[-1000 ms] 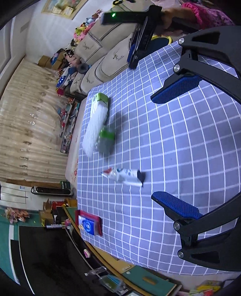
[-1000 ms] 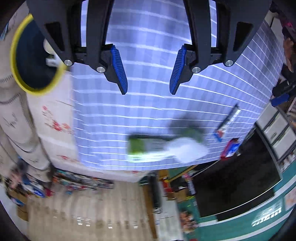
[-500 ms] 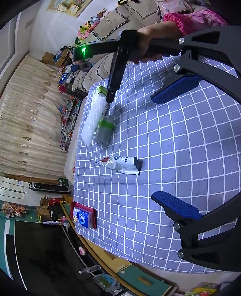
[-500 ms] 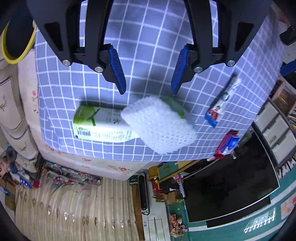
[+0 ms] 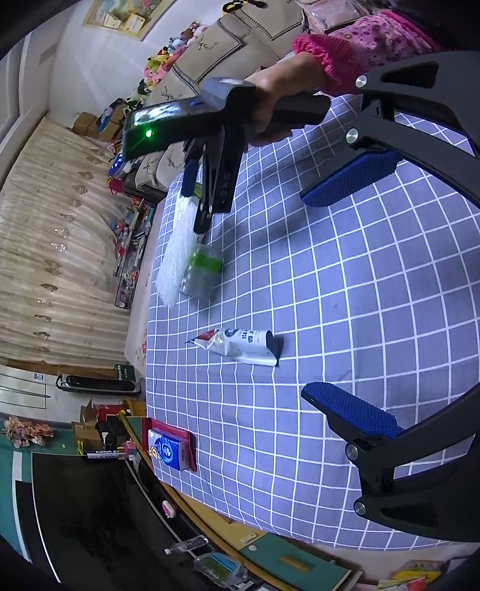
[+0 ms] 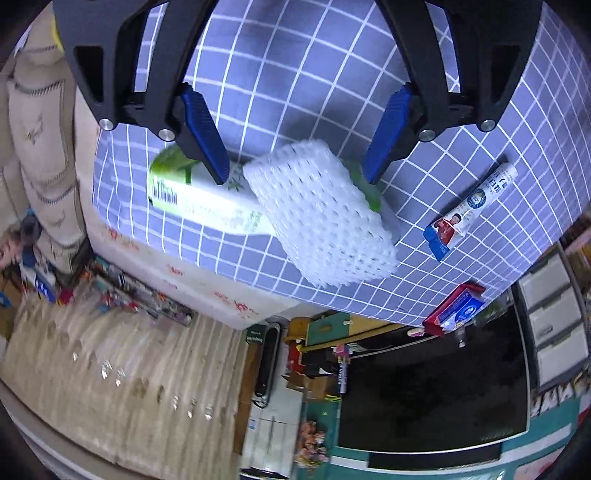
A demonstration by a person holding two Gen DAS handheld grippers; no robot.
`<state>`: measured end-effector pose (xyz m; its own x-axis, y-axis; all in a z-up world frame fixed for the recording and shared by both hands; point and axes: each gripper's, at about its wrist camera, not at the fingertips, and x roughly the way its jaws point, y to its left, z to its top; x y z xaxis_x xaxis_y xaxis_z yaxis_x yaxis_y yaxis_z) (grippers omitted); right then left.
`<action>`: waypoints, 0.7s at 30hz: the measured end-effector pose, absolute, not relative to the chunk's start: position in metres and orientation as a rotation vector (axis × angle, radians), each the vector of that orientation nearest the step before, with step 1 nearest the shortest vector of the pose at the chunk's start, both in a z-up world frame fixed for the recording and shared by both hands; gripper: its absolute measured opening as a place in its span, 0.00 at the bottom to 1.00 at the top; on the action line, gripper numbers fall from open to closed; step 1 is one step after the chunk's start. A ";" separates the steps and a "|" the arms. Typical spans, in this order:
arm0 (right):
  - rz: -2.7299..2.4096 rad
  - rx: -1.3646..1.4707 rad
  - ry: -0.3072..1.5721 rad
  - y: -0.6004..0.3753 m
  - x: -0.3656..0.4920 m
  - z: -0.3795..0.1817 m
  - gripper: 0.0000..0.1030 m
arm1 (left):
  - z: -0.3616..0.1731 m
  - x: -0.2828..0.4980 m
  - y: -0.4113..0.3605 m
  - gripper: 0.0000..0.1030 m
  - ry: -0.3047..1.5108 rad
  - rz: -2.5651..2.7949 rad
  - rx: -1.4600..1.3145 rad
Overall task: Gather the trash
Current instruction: 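Move the right gripper to the table and grasp the white foam net sleeve, then carry the foam net sleeve into the bin and open the right gripper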
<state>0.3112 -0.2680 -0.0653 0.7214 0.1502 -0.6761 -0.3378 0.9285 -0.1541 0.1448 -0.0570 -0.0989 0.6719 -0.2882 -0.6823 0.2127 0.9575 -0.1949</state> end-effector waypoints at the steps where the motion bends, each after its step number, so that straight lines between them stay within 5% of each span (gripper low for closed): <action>1: 0.277 -0.287 0.720 -0.267 0.313 -0.066 0.69 | -0.099 0.145 -0.058 0.92 0.786 -0.285 -0.101; 5: 0.296 -0.291 0.768 -0.267 0.322 -0.071 0.55 | -0.098 0.145 -0.059 0.92 0.787 -0.286 -0.101; 7: 0.312 -0.277 0.792 -0.268 0.323 -0.074 0.35 | -0.098 0.145 -0.060 0.92 0.790 -0.286 -0.101; 11: 0.332 -0.250 0.797 -0.270 0.317 -0.075 0.12 | -0.099 0.146 -0.060 0.92 0.792 -0.285 -0.101; 21: 0.384 -0.159 0.809 -0.289 0.275 -0.064 0.12 | -0.101 0.147 -0.062 0.92 0.792 -0.297 -0.095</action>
<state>0.2749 -0.2890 -0.0639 0.6261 0.2736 -0.7302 -0.3937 0.9192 0.0069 0.1469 -0.0620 -0.1008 0.6635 -0.2976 -0.6865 0.2267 0.9543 -0.1947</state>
